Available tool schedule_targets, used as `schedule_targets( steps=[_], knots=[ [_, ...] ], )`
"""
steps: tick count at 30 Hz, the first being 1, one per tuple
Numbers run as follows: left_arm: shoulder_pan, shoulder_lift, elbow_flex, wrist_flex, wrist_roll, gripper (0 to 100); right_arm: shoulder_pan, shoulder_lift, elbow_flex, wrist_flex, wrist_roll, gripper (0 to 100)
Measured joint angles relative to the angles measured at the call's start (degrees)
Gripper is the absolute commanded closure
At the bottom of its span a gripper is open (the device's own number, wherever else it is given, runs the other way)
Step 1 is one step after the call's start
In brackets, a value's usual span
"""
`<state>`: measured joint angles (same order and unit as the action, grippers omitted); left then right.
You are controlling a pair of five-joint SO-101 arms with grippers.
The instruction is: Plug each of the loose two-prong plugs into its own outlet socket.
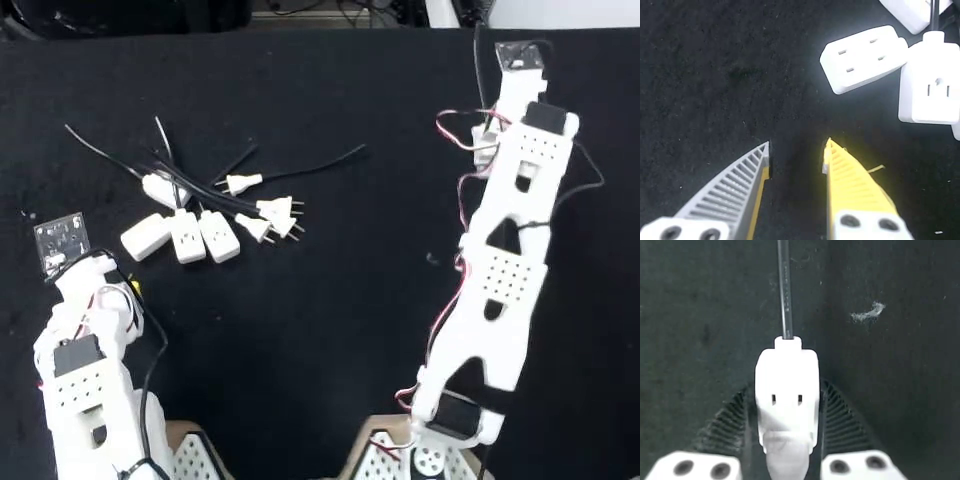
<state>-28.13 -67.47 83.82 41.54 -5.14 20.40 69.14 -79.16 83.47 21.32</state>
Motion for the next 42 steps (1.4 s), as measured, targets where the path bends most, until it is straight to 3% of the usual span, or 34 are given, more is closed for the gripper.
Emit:
schedule_targets(
  steps=[3,9,12,27,33,42],
  knots=[
    [0.0,0.0,0.0,0.0,0.0,82,0.18,6.68,-10.11,2.81,0.0,97.1],
    [0.0,0.0,0.0,0.0,0.0,82,0.18,7.74,-12.48,3.87,0.0,73.0],
    [0.0,0.0,0.0,0.0,0.0,82,0.18,7.65,-13.36,3.96,0.0,67.2],
    [0.0,0.0,0.0,0.0,0.0,82,-0.7,-5.27,-13.54,3.43,0.0,66.9],
    [0.0,0.0,0.0,0.0,0.0,82,-4.75,-13.98,-13.54,3.43,-0.62,66.9],
    [0.0,0.0,0.0,0.0,0.0,82,-14.68,-24.97,-13.71,9.85,-10.11,66.9]
  ],
)
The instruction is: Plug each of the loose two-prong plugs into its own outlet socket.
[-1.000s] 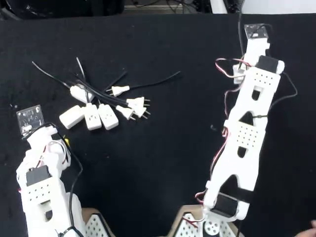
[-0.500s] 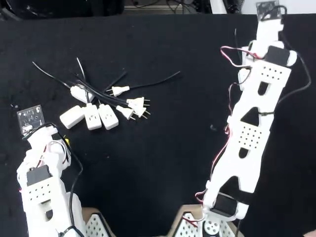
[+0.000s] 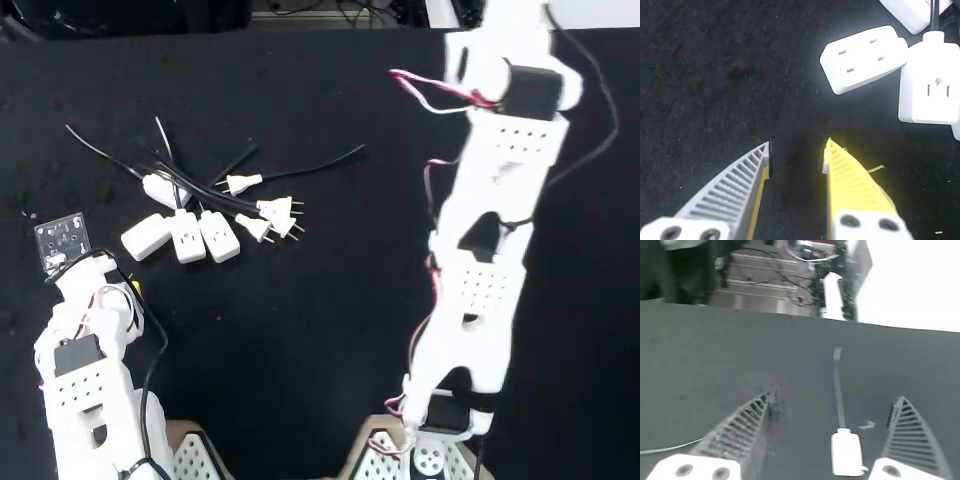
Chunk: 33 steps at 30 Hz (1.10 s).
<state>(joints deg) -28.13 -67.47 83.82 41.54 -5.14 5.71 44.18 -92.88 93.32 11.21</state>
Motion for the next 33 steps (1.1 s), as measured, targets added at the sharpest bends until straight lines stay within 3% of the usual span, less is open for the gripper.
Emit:
schedule_targets(
  steps=[6,15,24,33],
  knots=[
    [0.0,0.0,0.0,0.0,0.0,82,-7.12,-6.33,0.0,5.98,-0.35,66.9],
    [0.0,0.0,0.0,0.0,0.0,82,-13.89,-16.97,3.52,6.15,-2.11,66.9],
    [0.0,0.0,0.0,0.0,0.0,82,-24.62,-41.49,35.96,6.15,-5.19,66.9],
    [0.0,0.0,0.0,0.0,0.0,82,-35.08,-44.48,68.22,1.76,-5.27,66.9]
  ],
)
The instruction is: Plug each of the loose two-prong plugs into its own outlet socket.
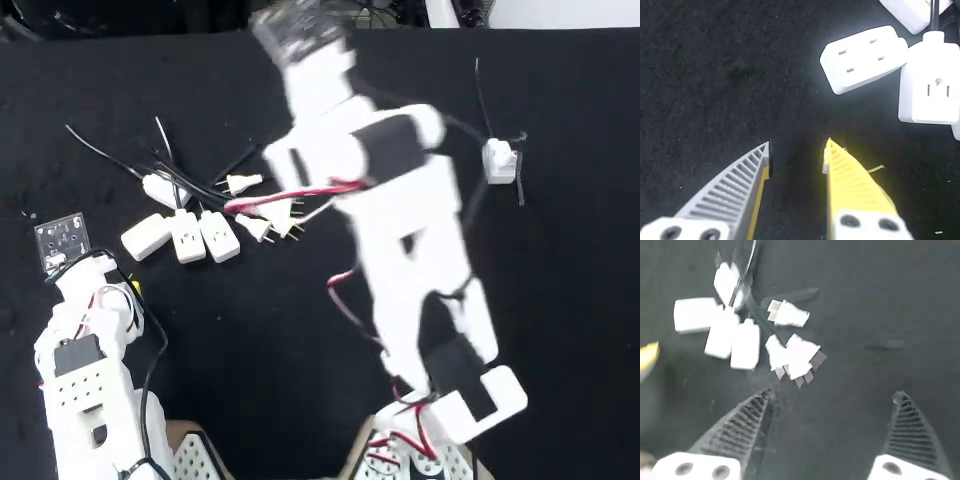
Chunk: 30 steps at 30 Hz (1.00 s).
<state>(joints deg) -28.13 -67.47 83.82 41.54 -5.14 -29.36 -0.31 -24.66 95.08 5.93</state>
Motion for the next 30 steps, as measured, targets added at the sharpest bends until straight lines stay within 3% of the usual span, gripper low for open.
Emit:
schedule_targets(
  steps=[4,13,19,30],
  knots=[
    [0.0,0.0,0.0,0.0,0.0,82,-5.19,0.0,11.34,-5.36,0.0,67.0],
    [0.0,0.0,0.0,0.0,0.0,82,-6.15,0.0,35.96,-30.77,-4.75,67.0],
    [0.0,0.0,0.0,0.0,0.0,82,-6.15,0.0,46.24,-42.55,-9.32,67.0],
    [0.0,0.0,0.0,0.0,0.0,82,-5.19,0.0,60.13,-67.43,-9.67,67.0]
  ],
)
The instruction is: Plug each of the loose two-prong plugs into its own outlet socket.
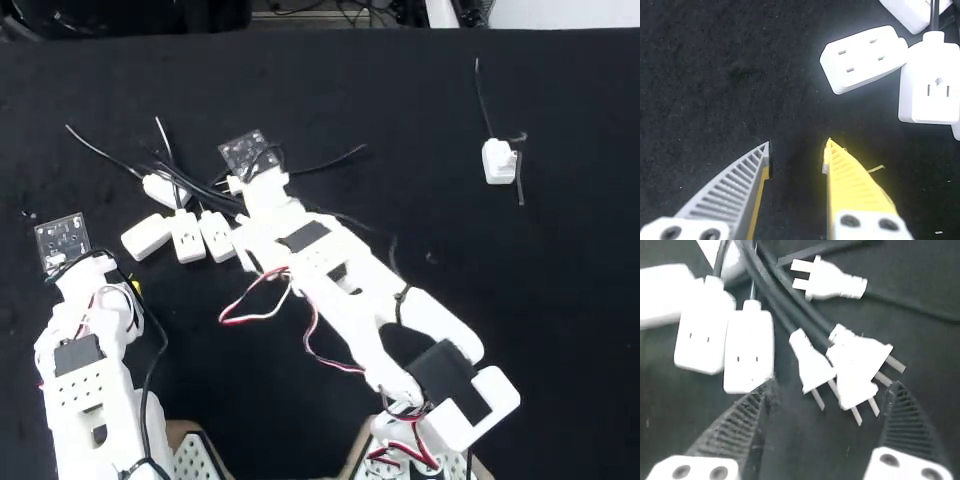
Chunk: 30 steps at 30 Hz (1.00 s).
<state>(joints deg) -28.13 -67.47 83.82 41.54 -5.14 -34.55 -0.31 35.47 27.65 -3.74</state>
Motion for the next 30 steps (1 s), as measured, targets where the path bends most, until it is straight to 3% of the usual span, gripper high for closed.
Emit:
schedule_targets(
  steps=[11,20,30],
  knots=[
    [0.0,0.0,0.0,0.0,0.0,82,0.0,8.53,-1.23,-9.93,-8.7,67.0],
    [0.0,0.0,0.0,0.0,0.0,82,-2.81,14.33,-12.4,0.18,-9.41,67.0],
    [3.52,0.0,0.0,0.0,0.0,82,-8.53,13.01,-13.19,6.59,-14.15,67.0]
  ],
)
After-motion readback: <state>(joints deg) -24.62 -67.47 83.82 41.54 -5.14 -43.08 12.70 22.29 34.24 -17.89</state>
